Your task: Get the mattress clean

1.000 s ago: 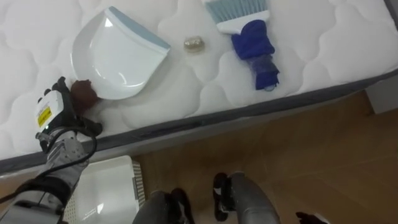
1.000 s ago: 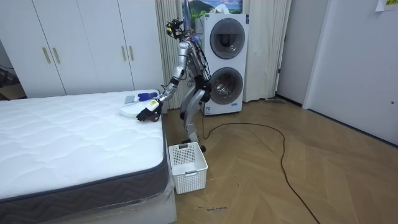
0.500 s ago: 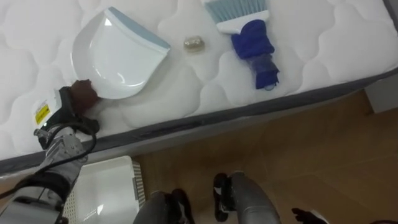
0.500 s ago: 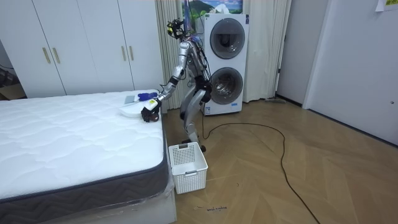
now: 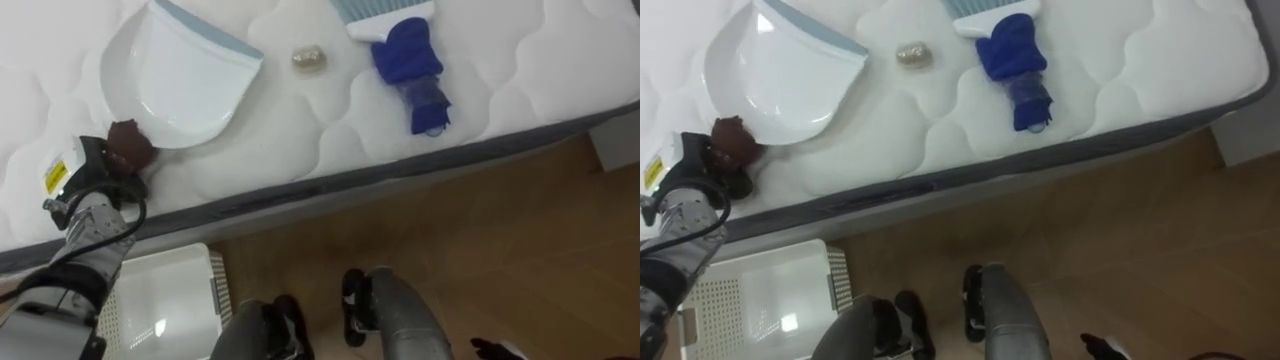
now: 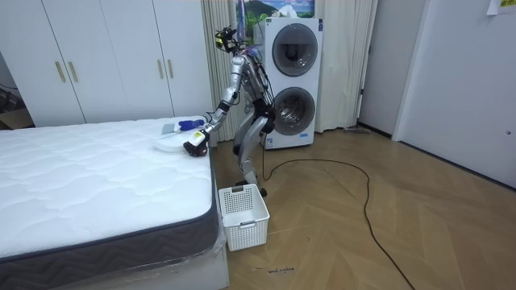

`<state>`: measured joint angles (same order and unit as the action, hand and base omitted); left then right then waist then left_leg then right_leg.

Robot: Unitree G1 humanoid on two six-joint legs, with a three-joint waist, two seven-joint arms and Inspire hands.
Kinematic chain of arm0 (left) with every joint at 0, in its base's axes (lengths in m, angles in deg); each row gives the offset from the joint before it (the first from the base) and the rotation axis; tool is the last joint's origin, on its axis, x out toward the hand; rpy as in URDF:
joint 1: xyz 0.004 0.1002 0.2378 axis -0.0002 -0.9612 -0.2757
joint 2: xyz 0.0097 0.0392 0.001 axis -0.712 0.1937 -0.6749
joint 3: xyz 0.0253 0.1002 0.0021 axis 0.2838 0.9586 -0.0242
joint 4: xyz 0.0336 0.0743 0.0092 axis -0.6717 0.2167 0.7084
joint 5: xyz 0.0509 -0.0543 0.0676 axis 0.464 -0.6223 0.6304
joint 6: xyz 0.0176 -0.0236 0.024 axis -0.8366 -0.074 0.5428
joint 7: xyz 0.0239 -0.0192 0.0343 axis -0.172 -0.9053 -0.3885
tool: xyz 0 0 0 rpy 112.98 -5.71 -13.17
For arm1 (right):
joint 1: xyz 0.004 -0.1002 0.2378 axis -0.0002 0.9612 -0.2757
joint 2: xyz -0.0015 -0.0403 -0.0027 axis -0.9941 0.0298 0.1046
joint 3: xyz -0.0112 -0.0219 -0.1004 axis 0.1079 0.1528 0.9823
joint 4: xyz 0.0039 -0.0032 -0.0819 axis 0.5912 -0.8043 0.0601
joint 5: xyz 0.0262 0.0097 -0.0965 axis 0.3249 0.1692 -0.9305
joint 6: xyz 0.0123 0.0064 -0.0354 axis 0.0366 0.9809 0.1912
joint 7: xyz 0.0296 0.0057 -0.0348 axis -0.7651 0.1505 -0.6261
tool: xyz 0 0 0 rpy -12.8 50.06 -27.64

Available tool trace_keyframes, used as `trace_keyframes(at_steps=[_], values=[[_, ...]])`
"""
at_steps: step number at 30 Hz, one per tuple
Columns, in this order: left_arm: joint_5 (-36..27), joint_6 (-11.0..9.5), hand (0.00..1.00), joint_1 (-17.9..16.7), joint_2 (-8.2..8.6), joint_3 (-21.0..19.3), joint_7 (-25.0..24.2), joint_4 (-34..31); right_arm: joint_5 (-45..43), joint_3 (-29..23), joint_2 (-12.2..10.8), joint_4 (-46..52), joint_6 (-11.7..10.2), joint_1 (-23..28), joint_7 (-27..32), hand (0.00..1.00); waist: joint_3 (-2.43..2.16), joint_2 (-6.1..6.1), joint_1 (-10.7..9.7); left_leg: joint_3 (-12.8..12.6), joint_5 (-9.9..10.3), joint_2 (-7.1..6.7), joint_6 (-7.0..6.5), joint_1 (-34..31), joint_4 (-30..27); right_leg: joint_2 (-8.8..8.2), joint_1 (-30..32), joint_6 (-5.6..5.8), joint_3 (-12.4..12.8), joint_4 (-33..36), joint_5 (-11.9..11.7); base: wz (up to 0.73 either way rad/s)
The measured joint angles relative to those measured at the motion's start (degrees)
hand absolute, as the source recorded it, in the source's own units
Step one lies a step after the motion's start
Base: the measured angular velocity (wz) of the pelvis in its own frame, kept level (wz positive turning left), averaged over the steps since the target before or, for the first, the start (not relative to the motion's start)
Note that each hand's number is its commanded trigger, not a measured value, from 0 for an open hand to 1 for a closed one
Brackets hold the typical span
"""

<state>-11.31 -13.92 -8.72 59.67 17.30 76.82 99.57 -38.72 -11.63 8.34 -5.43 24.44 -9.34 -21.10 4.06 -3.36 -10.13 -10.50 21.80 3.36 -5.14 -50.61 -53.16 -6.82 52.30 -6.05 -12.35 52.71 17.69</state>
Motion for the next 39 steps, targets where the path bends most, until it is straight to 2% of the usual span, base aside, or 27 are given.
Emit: trace_keyframes(at_steps=[3, 10, 18, 23, 28, 33, 39], values=[[0.0, 0.0, 1.00, 0.0, -0.45, -0.1, 0.1, 0.3, 0.0, 0.0, 0.1, 0.2, 0.1, 0.1, 0.0, 0.00, 0.00, 0.00, -0.7, 0.0, 0.1, 0.12, 0.00, -0.2, -0.4, 0.04, 0.2, -0.04, 0.0, 0.2, 0.0, 0.00], [-0.6, -0.3, 1.00, 0.0, -0.48, -0.1, 0.1, 0.7, 0.0, 0.0, 0.2, 0.7, 0.4, 0.3, -0.1, 0.00, 0.00, 0.00, -0.7, 0.0, 0.1, 0.17, -0.02, -0.3, -0.5, 0.06, 0.3, -0.05, 0.0, 0.2, 0.0, 0.00], [-0.5, -0.3, 1.00, -0.2, -0.58, 2.3, 0.0, 0.8, 1.4, 0.0, 0.3, 1.7, 0.4, 0.6, 0.0, 0.00, 0.00, 0.01, -0.6, 0.0, -0.1, -0.08, -0.24, 0.5, 0.2, -0.09, -0.5, 0.02, 0.0, -0.1, 0.0, 0.00], [-0.4, -0.4, 1.00, -0.8, -0.58, 3.4, 0.0, 0.8, 2.1, 0.0, 0.4, 1.5, 0.1, 0.6, 0.9, 0.00, 0.18, 0.01, -0.5, -0.1, -0.1, -0.18, -0.20, 2.6, 1.4, -0.01, -2.5, 0.22, 0.0, -1.2, 0.1, 0.00], [0.9, -0.6, 1.00, -1.2, -0.57, 3.4, 0.0, 0.8, 2.0, -0.1, 0.4, 1.4, -1.0, -0.6, 1.2, 0.00, 0.29, -0.13, -0.1, -0.3, -0.1, -0.15, -0.29, 3.8, 2.1, 0.16, -3.5, 0.29, 0.2, -1.8, 0.0, -0.01], [6.4, -2.1, 1.00, -2.4, -0.57, 3.3, 0.0, 0.6, 2.3, -2.3, 0.3, 1.4, -2.8, -0.9, 1.3, 0.00, 0.28, -0.13, 0.5, -0.5, -0.4, -0.71, -0.03, 6.4, 4.2, -0.02, -5.6, 0.62, 0.4, -3.0, 0.3, 0.00], [8.7, -3.5, 1.00, -2.7, -0.61, 3.3, 0.1, 0.6, 4.1, -3.5, 0.3, 1.0, -5.2, -2.3, 1.7, 0.00, 0.26, -0.11, 1.3, -0.4, -1.0, -1.07, 0.22, 8.1, 6.6, -0.05, -7.3, 0.67, 0.1, -4.9, 0.3, 0.02]])
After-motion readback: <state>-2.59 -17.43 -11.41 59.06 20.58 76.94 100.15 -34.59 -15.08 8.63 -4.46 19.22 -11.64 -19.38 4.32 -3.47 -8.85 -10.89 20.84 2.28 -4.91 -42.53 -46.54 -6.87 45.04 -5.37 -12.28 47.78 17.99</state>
